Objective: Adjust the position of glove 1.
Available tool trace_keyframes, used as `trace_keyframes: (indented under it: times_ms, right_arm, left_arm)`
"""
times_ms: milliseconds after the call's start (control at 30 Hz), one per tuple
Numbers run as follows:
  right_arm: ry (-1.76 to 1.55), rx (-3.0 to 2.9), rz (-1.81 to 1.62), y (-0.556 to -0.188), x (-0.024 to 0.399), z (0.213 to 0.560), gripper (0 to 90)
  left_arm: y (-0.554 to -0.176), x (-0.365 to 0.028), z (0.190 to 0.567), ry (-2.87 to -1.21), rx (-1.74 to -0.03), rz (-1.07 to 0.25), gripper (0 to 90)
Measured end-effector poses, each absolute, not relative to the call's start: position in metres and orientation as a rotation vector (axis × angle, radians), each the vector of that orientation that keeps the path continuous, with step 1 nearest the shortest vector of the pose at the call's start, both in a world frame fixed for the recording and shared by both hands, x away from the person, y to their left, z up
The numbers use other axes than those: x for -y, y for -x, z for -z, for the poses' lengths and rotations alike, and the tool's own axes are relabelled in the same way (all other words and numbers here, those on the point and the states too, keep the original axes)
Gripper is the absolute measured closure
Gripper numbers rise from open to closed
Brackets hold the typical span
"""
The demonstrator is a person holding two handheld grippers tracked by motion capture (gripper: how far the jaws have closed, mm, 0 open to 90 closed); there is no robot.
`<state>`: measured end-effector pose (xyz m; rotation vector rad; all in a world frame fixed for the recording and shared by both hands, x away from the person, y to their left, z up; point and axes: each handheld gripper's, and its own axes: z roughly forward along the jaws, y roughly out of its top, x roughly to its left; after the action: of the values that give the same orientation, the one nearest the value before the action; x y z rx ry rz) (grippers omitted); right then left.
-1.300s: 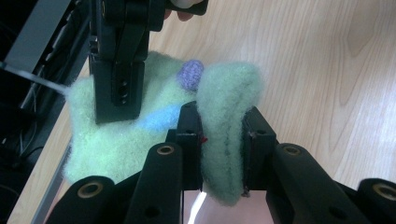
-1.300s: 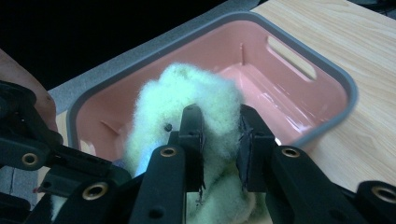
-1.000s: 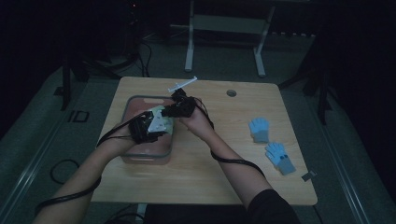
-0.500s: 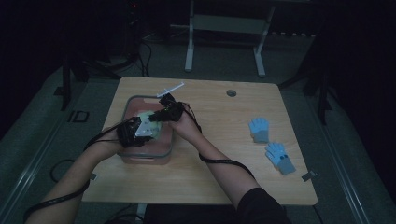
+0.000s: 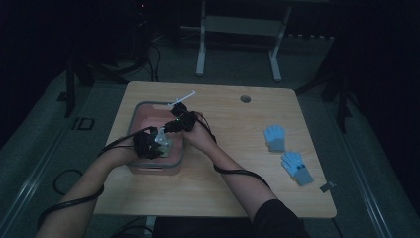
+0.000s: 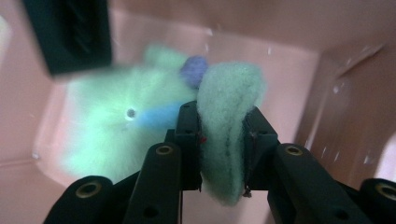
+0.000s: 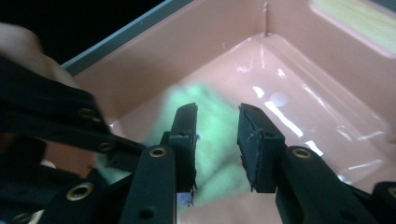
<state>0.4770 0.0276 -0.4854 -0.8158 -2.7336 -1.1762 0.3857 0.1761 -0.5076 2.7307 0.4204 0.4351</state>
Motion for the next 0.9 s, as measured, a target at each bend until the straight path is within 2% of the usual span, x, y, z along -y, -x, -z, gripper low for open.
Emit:
trace_keyframes:
  times_ms: [167,267,333,367,433,600,900]
  right_arm:
    - [0.819,2.731,1.199,-0.476,-0.018,0.48,64.8]
    - [0.818,2.725,1.224,-0.474,-0.01,0.476,62.0]
    - [0.802,2.725,1.253,-0.469,0.002,0.47,57.8]
    - [0.802,2.725,1.253,-0.469,0.002,0.47,57.8]
    - [0.788,2.723,1.287,-0.465,0.014,0.466,55.3]
    - [0.764,2.711,1.337,-0.458,0.031,0.459,52.3]
    - [0.749,2.706,1.414,-0.446,0.056,0.448,45.6]
  left_arm:
    - [-0.387,-0.173,0.512,-2.757,-0.432,-0.4,68.1]
    - [-0.388,-0.173,0.51,-2.747,-0.464,-0.371,58.2]
    - [-0.388,-0.175,0.506,-2.711,-0.512,-0.377,47.3]
    - [-0.388,-0.175,0.506,-2.711,-0.512,-0.377,45.6]
    - [-0.386,-0.178,0.502,-2.659,-0.553,-0.463,35.5]
    - [-0.389,-0.182,0.495,-2.603,-0.654,-0.507,16.1]
    - [-0.389,-0.177,0.483,-2.537,-0.698,-0.491,9.3]
